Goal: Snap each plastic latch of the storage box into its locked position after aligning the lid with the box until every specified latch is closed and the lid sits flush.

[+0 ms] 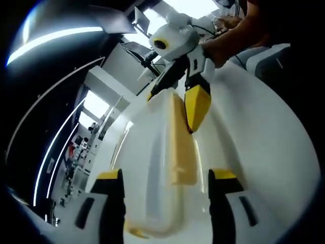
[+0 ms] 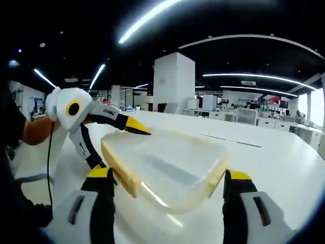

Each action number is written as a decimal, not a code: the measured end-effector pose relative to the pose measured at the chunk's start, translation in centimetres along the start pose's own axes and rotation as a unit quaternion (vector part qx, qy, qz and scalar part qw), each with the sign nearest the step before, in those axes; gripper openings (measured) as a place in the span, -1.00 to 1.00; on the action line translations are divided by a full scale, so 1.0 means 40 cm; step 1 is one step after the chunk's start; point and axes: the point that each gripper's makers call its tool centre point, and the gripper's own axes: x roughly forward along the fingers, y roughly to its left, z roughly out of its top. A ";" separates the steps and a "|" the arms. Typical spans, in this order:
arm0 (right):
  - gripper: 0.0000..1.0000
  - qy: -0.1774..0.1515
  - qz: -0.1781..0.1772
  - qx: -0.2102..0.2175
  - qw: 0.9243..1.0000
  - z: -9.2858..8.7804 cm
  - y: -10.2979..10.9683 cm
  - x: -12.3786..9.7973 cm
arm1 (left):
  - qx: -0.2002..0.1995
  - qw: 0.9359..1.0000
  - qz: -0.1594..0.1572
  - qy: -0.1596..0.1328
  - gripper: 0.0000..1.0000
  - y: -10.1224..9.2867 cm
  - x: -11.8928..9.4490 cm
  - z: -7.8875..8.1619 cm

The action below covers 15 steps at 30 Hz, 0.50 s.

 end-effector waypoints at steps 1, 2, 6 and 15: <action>0.73 0.002 -0.001 0.001 1.000 0.001 0.001 0.000 | -0.001 1.000 0.000 0.000 0.28 0.000 0.000 0.001; 0.73 0.003 -0.003 0.000 1.000 0.001 0.001 0.001 | 0.000 1.000 0.000 0.005 0.28 -0.001 0.002 0.002; 0.70 -0.002 -0.005 -0.002 1.000 0.000 0.000 -0.002 | -0.003 1.000 0.000 0.005 0.26 -0.003 0.000 0.002; 0.64 -0.006 -0.010 -0.003 1.000 0.004 -0.001 -0.004 | -0.005 1.000 -0.001 0.004 0.24 -0.003 -0.002 0.005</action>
